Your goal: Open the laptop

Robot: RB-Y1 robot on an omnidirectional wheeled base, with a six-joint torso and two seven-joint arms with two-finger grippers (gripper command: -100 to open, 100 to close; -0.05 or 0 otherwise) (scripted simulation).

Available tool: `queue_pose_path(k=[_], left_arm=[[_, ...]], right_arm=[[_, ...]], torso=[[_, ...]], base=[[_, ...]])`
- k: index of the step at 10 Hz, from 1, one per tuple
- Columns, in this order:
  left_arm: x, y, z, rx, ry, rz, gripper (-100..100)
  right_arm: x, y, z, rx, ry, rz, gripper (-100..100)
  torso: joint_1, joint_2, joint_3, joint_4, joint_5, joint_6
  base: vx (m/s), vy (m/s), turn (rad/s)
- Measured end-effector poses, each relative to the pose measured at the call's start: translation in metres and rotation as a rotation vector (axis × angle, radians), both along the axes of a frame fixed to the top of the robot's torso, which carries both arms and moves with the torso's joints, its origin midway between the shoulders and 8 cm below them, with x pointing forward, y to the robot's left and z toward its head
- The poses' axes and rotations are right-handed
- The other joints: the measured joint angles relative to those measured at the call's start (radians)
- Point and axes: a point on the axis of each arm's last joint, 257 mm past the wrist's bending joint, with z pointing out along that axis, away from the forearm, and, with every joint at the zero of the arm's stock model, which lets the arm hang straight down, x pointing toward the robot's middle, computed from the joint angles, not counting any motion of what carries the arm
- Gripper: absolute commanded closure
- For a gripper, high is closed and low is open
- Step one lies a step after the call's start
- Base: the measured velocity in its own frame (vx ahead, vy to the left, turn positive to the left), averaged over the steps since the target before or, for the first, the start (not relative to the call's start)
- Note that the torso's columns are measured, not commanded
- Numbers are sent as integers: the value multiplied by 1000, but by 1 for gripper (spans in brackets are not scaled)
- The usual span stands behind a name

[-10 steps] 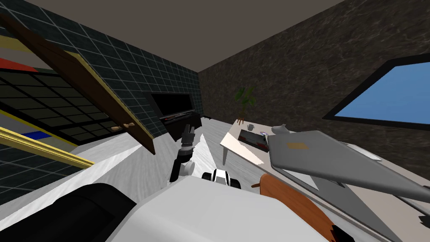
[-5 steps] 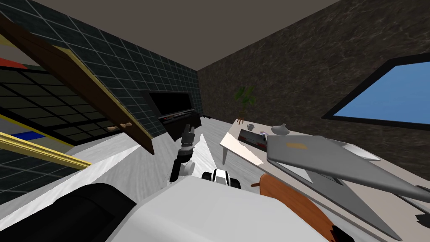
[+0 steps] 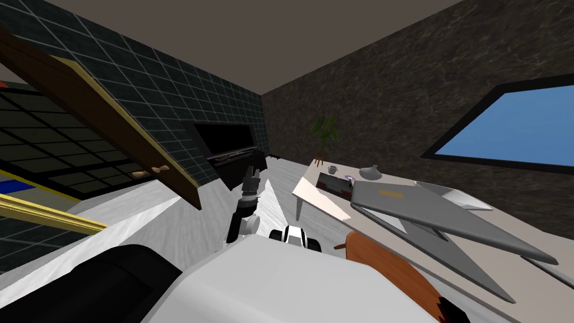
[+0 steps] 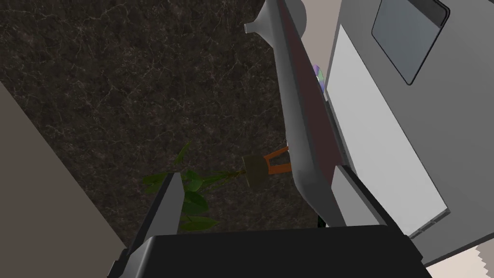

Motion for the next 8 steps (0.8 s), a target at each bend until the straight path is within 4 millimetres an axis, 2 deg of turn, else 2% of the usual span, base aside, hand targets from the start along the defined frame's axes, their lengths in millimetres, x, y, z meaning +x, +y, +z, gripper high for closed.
queue_pose_path(k=[2, 3, 8], left_arm=[[0, 0, 0, 0, 0, 0, 0], [0, 0, 0, 0, 0, 0, 0], [0, 0, 0, 0, 0, 0, 0]], right_arm=[[1, 5, 18, 2, 6, 23, -100], [2, 5, 19, 5, 4, 23, 0], [2, 6, 18, 7, 6, 24, 0]], torso=[[2, 2, 1, 1, 2, 0], [1, 4, 2, 1, 1, -1], [0, 2, 1, 1, 0, 0]], base=[[50, 6, -61], [7, 2, 8], [1, 0, 1]])
